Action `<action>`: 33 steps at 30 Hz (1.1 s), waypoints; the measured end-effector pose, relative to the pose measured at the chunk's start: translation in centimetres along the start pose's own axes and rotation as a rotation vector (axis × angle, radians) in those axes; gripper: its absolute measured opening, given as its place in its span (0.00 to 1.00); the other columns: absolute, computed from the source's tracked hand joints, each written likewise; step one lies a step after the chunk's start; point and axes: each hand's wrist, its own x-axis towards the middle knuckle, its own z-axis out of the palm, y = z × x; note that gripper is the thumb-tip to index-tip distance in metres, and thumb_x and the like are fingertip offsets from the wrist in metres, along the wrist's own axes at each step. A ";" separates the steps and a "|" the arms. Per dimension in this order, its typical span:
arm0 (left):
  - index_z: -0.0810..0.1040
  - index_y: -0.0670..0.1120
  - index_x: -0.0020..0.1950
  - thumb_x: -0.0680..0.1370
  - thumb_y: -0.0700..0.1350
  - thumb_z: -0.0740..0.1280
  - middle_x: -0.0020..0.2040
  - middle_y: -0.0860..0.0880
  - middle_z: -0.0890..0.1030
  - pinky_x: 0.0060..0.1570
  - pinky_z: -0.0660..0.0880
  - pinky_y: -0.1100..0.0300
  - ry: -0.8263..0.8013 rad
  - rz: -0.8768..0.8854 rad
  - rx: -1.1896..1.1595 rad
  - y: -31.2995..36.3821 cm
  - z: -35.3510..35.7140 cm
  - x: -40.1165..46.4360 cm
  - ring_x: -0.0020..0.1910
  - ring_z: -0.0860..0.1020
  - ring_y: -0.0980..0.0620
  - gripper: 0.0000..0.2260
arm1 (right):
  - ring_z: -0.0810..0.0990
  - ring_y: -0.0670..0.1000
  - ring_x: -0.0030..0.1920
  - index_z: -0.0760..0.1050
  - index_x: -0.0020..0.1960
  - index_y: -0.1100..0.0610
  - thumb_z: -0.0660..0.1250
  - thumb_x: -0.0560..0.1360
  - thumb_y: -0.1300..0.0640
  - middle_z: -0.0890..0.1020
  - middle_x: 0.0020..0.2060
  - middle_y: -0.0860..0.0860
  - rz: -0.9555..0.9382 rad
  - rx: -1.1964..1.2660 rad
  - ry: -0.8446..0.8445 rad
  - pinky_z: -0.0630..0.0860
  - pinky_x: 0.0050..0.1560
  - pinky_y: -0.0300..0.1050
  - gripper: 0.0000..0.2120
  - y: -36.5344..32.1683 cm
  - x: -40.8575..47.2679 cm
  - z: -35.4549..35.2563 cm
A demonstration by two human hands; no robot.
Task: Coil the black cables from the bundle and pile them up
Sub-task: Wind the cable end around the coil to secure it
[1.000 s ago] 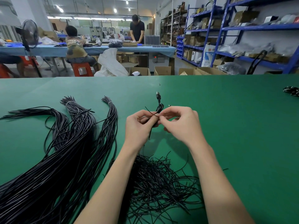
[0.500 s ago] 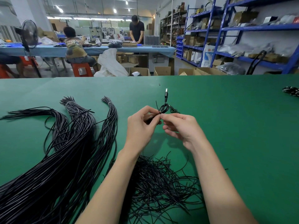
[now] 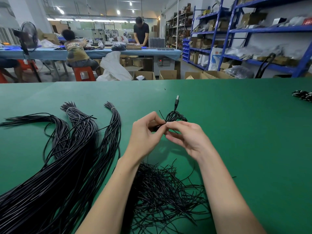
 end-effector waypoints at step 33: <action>0.84 0.37 0.49 0.75 0.38 0.72 0.45 0.41 0.86 0.42 0.80 0.65 -0.036 -0.647 -0.849 0.9 -0.4 1.0 0.40 0.85 0.53 0.06 | 0.83 0.46 0.37 0.80 0.52 0.64 0.67 0.81 0.63 0.87 0.42 0.50 -0.181 -0.248 -0.220 0.83 0.39 0.42 0.05 -0.5 -0.4 -1.5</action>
